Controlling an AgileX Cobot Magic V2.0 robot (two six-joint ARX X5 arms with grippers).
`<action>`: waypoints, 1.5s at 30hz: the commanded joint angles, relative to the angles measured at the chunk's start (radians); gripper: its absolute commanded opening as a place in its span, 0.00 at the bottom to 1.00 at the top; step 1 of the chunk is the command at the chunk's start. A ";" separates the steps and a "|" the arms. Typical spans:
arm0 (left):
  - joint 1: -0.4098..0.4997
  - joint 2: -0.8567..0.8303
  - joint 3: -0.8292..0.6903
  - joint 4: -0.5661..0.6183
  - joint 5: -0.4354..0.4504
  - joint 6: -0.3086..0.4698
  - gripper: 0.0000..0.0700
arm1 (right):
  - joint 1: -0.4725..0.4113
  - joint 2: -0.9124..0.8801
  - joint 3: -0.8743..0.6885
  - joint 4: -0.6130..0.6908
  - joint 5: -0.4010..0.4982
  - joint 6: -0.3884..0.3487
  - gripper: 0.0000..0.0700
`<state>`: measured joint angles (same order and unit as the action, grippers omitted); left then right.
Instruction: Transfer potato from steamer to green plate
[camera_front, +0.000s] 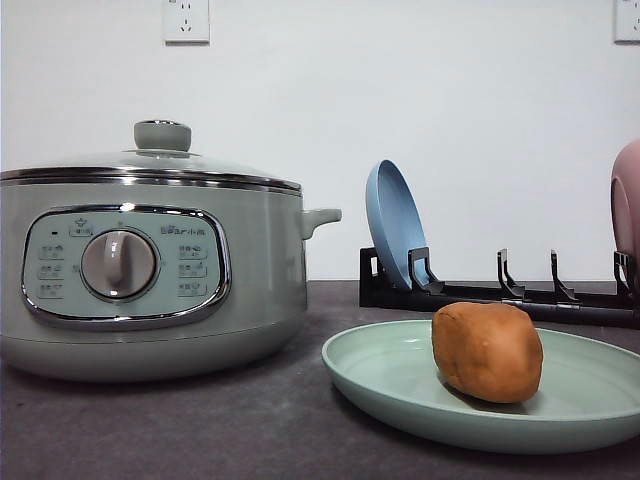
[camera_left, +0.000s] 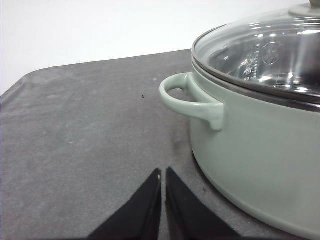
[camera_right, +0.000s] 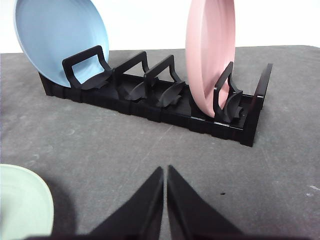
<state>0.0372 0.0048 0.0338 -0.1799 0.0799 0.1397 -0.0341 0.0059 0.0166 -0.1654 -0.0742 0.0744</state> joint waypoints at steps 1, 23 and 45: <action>0.002 -0.002 -0.019 -0.010 0.001 -0.006 0.01 | -0.002 -0.002 -0.005 0.010 0.003 -0.004 0.00; 0.002 -0.002 -0.019 -0.010 0.001 -0.006 0.01 | -0.002 -0.002 -0.005 0.010 0.003 -0.004 0.00; 0.002 -0.002 -0.019 -0.010 0.001 -0.006 0.01 | -0.002 -0.002 -0.005 0.010 0.003 -0.004 0.00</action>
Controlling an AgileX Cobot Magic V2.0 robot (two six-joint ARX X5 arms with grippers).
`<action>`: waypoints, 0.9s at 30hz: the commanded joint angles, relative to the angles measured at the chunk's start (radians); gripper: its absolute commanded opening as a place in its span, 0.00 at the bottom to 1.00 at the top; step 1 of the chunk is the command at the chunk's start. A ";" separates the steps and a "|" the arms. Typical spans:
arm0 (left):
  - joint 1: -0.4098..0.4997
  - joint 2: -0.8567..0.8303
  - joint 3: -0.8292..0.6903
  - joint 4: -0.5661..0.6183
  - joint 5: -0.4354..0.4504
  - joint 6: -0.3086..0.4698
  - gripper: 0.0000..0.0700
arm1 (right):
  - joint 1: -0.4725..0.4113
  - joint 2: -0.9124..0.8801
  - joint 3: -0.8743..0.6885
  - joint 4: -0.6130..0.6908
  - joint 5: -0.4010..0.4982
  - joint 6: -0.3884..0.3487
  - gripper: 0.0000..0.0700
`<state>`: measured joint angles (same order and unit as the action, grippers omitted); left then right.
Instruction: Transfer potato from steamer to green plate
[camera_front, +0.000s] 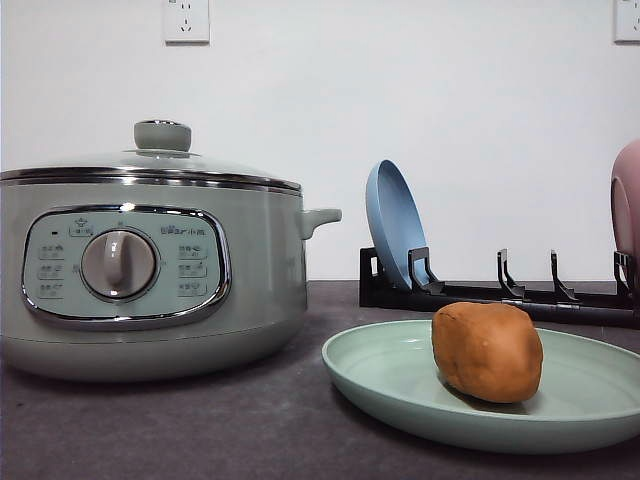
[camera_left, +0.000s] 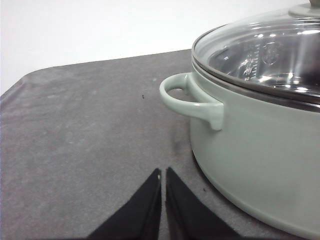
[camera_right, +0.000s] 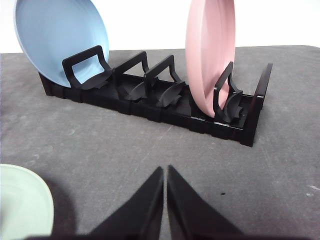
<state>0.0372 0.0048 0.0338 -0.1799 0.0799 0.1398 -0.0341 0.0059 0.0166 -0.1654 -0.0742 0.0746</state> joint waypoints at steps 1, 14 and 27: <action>0.002 -0.002 -0.019 -0.010 0.001 -0.006 0.01 | -0.002 -0.002 -0.005 0.010 0.003 -0.005 0.00; 0.002 -0.002 -0.019 -0.010 0.000 -0.006 0.01 | -0.002 -0.002 -0.005 0.010 0.003 -0.005 0.00; 0.002 -0.002 -0.019 -0.010 0.000 -0.006 0.01 | -0.002 -0.002 -0.005 0.010 0.003 -0.005 0.00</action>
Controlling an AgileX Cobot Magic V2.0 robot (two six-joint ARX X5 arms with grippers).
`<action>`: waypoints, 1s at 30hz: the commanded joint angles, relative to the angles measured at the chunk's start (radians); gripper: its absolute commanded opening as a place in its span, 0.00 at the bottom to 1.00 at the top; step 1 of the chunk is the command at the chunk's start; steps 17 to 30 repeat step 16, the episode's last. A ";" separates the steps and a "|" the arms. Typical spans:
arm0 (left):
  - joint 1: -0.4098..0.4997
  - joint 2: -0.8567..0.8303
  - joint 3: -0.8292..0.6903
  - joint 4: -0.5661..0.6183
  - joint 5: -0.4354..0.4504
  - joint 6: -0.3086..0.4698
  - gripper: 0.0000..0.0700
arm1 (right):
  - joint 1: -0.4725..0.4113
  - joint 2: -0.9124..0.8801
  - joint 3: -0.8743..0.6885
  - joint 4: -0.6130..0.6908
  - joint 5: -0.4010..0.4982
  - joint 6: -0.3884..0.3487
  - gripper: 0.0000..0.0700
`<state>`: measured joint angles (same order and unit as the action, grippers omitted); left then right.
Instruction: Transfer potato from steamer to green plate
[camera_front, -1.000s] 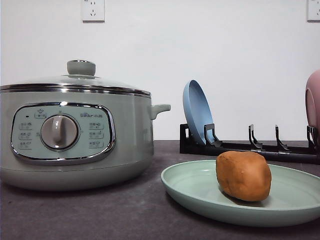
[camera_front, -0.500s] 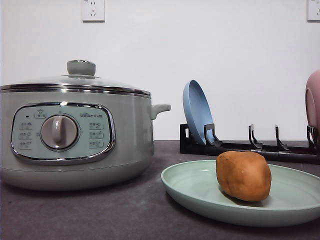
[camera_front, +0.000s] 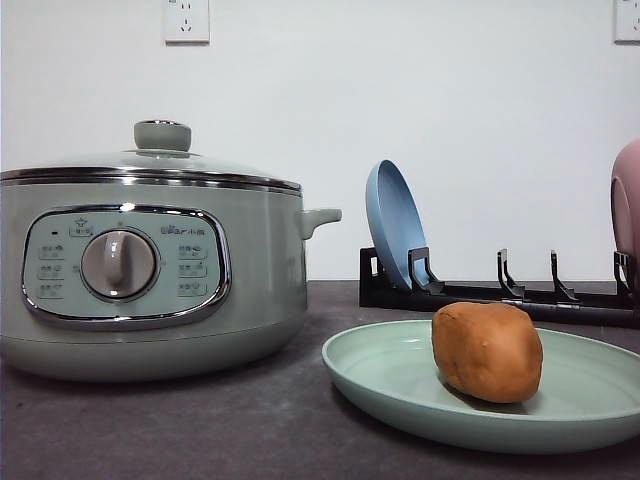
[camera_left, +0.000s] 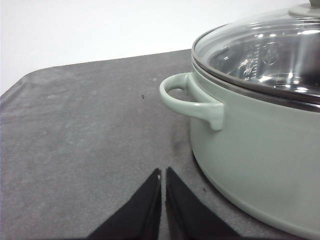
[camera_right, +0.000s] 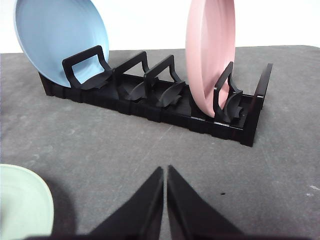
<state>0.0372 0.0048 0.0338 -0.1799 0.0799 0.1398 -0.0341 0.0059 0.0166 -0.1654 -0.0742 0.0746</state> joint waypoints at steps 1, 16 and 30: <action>0.002 -0.002 -0.019 -0.010 0.000 -0.006 0.01 | -0.002 -0.002 -0.005 0.010 0.003 -0.005 0.00; 0.002 -0.002 -0.019 -0.010 0.001 -0.006 0.01 | -0.002 -0.002 -0.005 0.010 0.003 -0.005 0.00; 0.002 -0.002 -0.019 -0.010 0.001 -0.006 0.01 | -0.002 -0.002 -0.005 0.010 0.003 -0.005 0.00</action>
